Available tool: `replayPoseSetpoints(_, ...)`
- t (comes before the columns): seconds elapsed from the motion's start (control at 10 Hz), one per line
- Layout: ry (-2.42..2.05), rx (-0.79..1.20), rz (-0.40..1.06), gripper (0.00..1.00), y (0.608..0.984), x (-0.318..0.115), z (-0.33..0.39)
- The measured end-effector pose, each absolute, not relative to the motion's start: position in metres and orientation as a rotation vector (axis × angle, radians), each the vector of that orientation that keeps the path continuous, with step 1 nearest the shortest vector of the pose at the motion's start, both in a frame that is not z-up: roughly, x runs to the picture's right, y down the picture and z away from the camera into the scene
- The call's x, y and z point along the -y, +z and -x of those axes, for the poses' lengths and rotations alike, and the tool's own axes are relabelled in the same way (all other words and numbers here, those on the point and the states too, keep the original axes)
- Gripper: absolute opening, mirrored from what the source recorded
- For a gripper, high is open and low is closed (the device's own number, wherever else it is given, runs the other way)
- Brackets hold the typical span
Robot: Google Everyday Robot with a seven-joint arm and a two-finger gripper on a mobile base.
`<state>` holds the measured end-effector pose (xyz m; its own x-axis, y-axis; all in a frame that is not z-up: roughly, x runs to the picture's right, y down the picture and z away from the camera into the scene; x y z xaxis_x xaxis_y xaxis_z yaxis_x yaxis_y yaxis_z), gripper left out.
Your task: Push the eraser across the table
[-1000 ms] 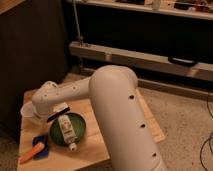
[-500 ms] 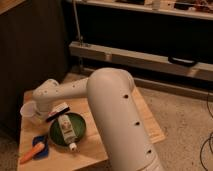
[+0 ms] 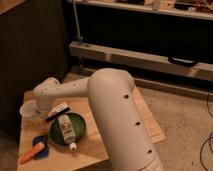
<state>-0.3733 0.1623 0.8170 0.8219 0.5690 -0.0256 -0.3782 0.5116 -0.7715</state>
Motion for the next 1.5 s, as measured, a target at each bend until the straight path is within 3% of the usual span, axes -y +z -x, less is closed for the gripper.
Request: replayPoseSetpoints(1.5, 0.548, 0.230, 0.855, 0.00, 0.829, -0.179, 0.375)
